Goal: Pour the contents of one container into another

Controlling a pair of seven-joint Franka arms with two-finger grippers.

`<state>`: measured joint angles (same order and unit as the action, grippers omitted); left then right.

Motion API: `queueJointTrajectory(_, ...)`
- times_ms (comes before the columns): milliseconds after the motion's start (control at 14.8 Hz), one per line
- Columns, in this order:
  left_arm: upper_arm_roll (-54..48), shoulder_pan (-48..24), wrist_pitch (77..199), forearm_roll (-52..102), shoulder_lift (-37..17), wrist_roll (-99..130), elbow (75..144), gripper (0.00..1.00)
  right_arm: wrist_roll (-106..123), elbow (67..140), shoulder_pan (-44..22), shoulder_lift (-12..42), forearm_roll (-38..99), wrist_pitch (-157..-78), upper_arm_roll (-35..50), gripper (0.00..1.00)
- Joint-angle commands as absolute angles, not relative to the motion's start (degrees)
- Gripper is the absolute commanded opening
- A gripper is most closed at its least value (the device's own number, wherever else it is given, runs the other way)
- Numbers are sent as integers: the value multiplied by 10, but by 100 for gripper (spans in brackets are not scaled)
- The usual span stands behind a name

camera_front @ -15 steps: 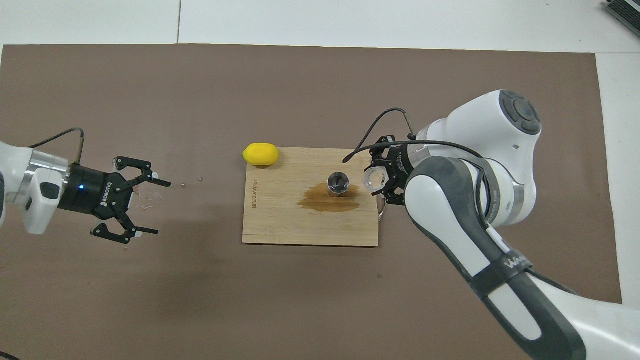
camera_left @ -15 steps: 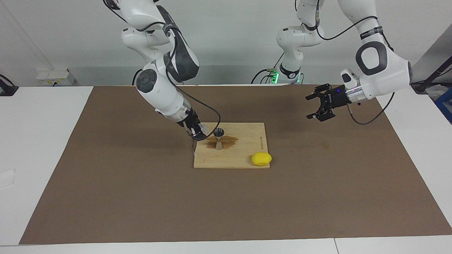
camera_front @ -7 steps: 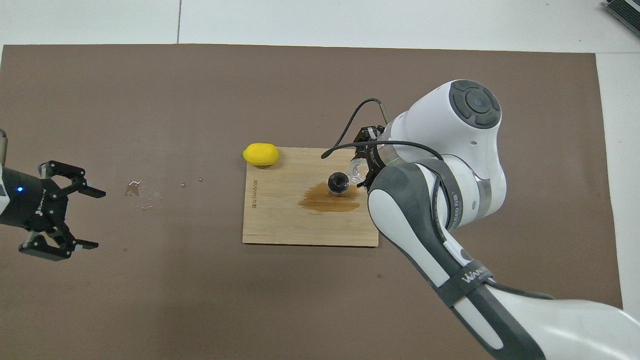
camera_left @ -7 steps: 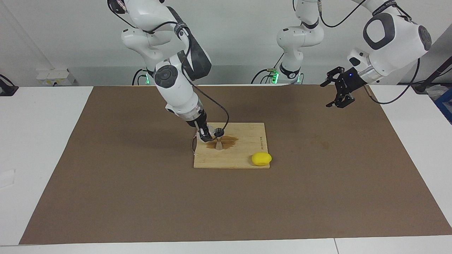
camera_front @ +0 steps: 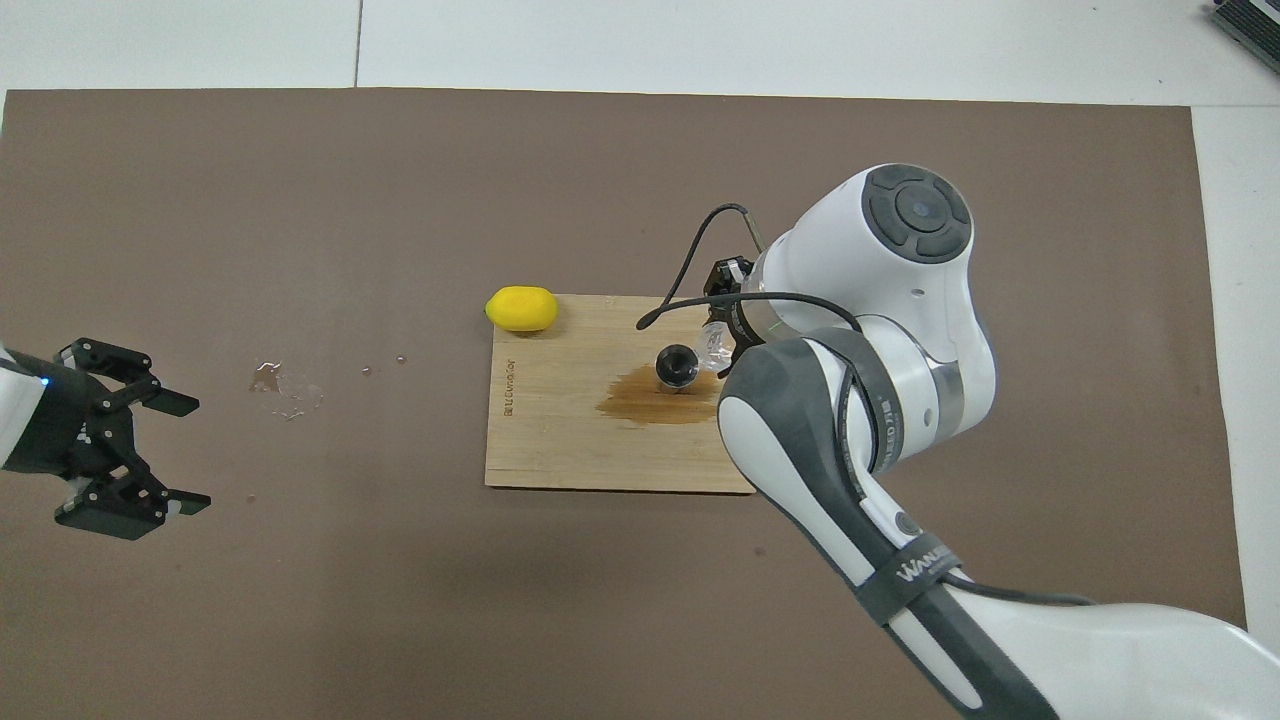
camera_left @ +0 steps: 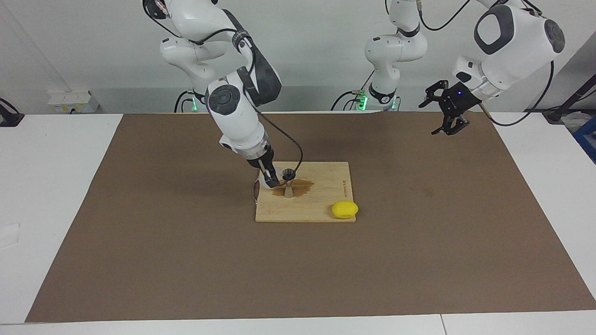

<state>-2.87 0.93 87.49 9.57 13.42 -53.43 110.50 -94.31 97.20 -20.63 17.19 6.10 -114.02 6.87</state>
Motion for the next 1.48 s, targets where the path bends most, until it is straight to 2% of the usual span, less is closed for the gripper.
queueJointTrajectory(0, -35, 4, 866, 52, 150, -414, 1101, 100, -963, 954, -221, 178, 12, -1120, 68, 1)
queueJointTrajectory(135, -34, 4, 866, 52, 152, -332, 1093, 100, -963, 954, -227, 178, -19, -1116, 69, 1)
queueJointTrajectory(404, -27, 13, 859, 52, 152, -236, 1020, 100, -964, 945, -236, 178, -48, -1112, 74, 1)
queueJointTrajectory(539, -16, 26, 863, 52, 153, -235, 1019, 100, -966, 940, -238, 178, -66, -1112, 75, 1)
queueJointTrajectory(943, -15, 68, 975, 32, 148, -225, 1023, 100, -975, 941, -258, 178, -102, -1120, 75, 0)
queueJointTrajectory(1415, -17, 79, 974, 26, 150, -147, 1025, 100, -976, 947, -272, 177, -149, -1125, 75, 0)
